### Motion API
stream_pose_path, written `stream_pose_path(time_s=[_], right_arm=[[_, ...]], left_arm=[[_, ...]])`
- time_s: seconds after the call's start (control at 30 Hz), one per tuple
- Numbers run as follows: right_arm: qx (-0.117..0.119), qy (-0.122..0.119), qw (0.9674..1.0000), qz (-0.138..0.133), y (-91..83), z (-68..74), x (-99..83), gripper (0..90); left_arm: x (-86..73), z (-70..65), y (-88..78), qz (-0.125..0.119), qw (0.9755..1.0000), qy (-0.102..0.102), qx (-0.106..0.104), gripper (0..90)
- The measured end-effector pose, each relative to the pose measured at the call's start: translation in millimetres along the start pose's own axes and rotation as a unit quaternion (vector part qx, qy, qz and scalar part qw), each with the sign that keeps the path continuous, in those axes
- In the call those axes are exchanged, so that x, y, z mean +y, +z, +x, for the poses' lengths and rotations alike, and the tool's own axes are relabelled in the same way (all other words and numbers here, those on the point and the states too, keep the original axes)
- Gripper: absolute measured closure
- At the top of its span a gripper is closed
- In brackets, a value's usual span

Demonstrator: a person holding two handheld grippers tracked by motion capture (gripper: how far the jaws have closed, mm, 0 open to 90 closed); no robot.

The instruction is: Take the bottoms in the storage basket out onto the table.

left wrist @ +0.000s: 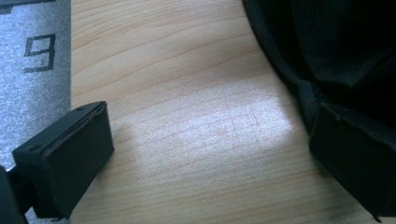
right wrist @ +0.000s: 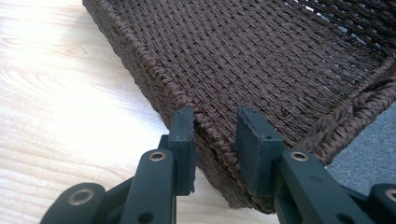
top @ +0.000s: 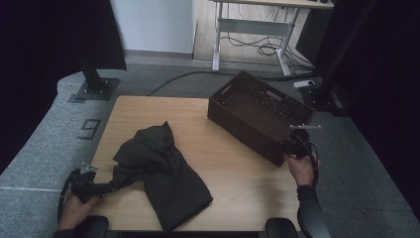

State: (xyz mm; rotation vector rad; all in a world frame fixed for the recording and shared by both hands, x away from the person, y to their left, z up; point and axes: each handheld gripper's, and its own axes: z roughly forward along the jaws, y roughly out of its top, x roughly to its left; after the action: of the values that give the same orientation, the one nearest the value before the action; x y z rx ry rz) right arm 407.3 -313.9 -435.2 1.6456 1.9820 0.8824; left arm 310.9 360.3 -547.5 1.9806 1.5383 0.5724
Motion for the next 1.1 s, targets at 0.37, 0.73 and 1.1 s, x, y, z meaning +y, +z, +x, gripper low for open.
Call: stream_pose_path(time_s=[0.37,0.73,1.1], right_arm=[[-0.011,0.009,0.9999,-0.003,9.0,-7.2,9.5,67.7],[-0.021,0.014,0.9996,-0.008,17.9,-14.8,18.5,67.7],[-0.034,0.013,0.9993,-0.012,25.9,-20.0,26.1,67.8]], left_arm=[[0.0,0.0,0.0,0.0,1.0,0.0,0.0,0.0],[0.1,-0.2,0.2,-0.001,1.0,-0.001,0.0,0.0],[0.3,-0.3,0.4,-0.001,1.0,-0.002,0.0,0.0]])
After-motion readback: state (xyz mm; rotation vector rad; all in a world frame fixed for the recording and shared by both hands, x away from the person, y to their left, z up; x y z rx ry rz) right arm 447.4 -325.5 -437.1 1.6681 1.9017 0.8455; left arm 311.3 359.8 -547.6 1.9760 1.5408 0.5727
